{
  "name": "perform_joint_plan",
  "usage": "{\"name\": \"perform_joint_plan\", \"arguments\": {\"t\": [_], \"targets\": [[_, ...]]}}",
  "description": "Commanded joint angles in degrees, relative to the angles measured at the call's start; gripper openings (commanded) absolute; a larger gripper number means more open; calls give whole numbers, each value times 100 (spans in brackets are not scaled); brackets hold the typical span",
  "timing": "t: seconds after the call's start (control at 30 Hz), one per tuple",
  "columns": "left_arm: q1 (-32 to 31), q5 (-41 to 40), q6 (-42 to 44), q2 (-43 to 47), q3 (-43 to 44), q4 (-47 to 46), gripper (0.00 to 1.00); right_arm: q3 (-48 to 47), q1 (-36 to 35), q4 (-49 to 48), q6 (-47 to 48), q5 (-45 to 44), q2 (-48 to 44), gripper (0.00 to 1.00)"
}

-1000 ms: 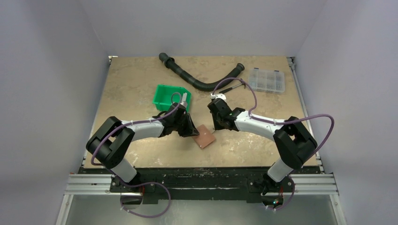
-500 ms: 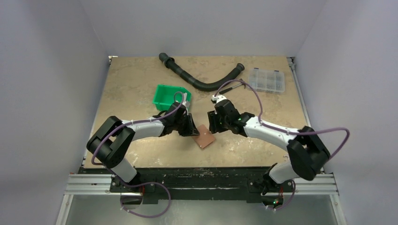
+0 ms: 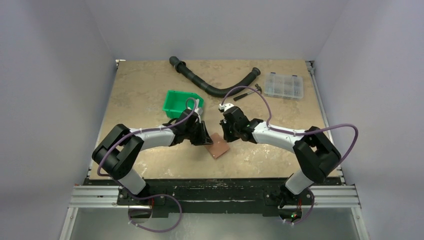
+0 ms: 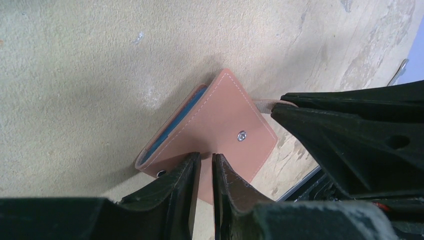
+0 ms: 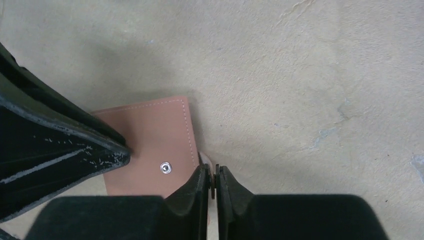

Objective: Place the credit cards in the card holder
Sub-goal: Open the card holder at the center of the board.

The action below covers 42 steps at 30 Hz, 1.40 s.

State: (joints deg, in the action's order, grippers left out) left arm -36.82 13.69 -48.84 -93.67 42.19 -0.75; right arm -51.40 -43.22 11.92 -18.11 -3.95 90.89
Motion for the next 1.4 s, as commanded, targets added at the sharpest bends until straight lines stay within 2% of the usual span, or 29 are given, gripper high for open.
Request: {"name": "perform_joint_plan", "arguments": {"t": [0.0, 0.03, 0.17, 0.3, 0.37, 0.43, 0.53, 0.77, 0.9, 1.07, 1.23, 1.33, 1.37], "targets": [[110, -1627, 450, -440, -449, 834, 23, 63, -15, -117, -119, -349, -343, 6], [93, -1612, 458, -408, -445, 844, 23, 98, -12, -116, -196, -367, -377, 0], [53, -1532, 621, -114, -363, 941, 29, 249, 42, -78, -512, -606, -710, 0], [56, -1396, 775, 296, -245, 940, 42, 393, 89, 68, -700, -753, -1354, 0], [60, -1140, 777, 268, -261, 758, 47, 473, 8, -153, -774, -310, -1541, 0], [74, -1082, 771, 152, -252, 725, 47, 399, -122, -259, -991, 82, -1586, 0], [133, -1224, 767, 299, -275, 813, 47, 192, -192, -158, -1303, 174, -1747, 0], [138, -1140, 590, 1552, -441, 1056, 54, 212, -226, -382, -1641, 913, -1655, 0], [132, -917, 376, 2035, -641, 1037, 59, 268, -239, -479, -1750, 921, -1617, 0], [124, -585, 192, 2076, -599, 928, 62, 365, -239, -466, -1751, 866, -1690, 0], [8, -1075, 26, 2562, -453, 1180, 66, 389, -240, -462, -1790, 941, -1884, 0], [-356, -2344, 137, 2910, -303, 1585, 73, 423, -240, -459, -1793, 905, -1968, 0], [-369, -2469, 186, 2907, -270, 1632, 74, 428, -239, -458, -1786, 890, -1970, 0]]}}
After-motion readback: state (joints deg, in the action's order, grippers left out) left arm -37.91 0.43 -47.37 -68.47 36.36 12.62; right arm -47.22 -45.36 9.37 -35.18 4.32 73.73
